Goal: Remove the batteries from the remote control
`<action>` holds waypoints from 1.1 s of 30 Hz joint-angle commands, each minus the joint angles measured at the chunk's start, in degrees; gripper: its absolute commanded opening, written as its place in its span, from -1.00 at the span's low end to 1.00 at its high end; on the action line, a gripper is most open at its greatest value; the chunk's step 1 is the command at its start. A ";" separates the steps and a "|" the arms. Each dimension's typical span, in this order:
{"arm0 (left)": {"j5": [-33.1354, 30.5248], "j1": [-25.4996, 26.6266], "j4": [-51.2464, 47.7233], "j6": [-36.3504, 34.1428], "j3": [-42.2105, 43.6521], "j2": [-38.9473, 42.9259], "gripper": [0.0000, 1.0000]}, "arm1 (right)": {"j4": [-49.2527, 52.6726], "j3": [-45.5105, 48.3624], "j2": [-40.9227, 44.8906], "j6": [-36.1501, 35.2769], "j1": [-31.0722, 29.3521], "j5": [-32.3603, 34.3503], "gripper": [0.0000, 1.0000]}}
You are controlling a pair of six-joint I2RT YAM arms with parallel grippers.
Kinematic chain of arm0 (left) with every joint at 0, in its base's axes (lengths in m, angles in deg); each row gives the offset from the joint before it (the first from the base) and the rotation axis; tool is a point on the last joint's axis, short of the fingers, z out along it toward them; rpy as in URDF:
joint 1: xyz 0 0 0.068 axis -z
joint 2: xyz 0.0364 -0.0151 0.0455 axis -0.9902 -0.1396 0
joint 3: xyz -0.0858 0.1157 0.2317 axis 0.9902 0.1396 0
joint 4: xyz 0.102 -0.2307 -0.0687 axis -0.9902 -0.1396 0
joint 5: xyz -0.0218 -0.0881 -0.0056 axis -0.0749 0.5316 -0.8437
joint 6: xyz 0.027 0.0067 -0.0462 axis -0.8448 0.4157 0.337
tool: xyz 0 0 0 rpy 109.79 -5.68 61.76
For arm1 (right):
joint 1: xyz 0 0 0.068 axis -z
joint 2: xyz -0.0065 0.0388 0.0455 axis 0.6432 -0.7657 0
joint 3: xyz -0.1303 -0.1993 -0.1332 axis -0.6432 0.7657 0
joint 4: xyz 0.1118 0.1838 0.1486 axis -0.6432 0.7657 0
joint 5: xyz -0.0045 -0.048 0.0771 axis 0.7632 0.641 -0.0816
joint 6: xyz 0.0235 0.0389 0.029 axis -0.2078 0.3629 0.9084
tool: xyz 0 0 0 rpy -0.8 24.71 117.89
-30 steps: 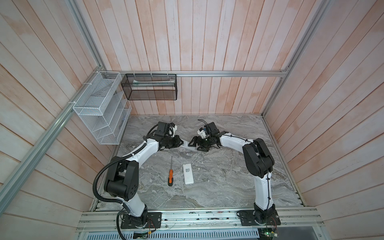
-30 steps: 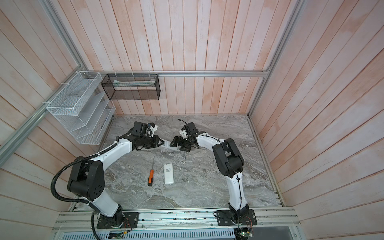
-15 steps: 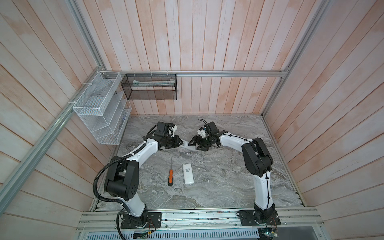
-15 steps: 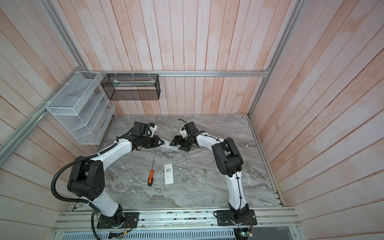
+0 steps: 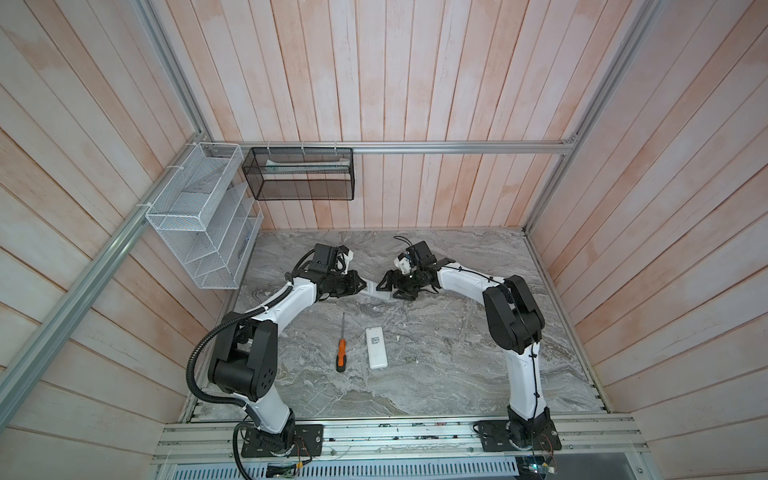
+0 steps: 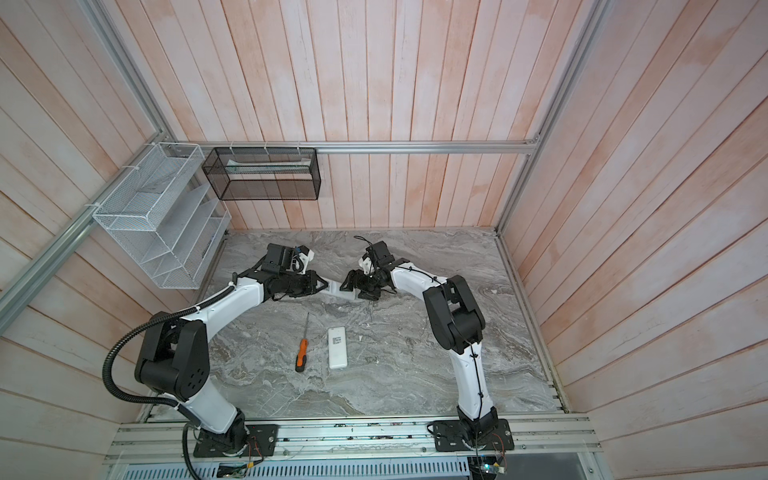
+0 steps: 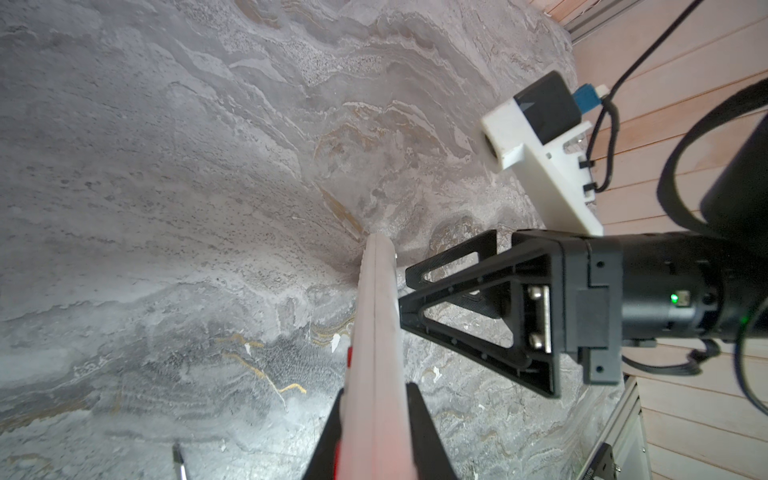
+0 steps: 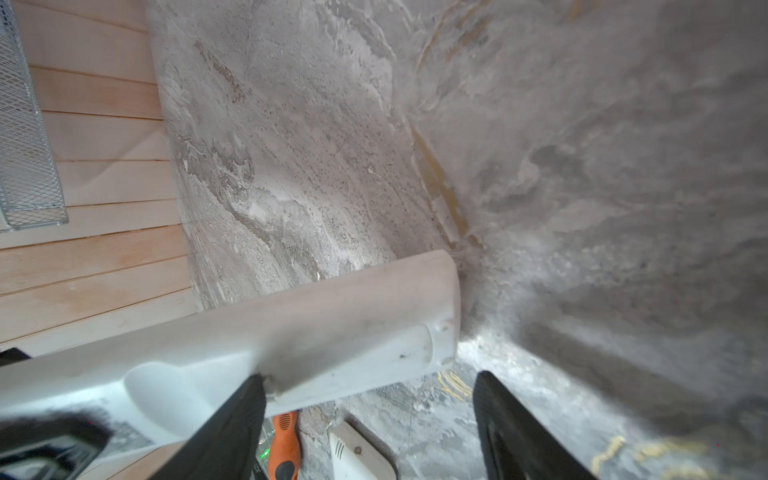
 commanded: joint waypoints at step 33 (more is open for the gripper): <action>-2.59 1.07 -10.74 0.30 -1.12 -3.75 -1.00 | -0.33 3.13 14.56 -2.57 -3.17 8.92 0.75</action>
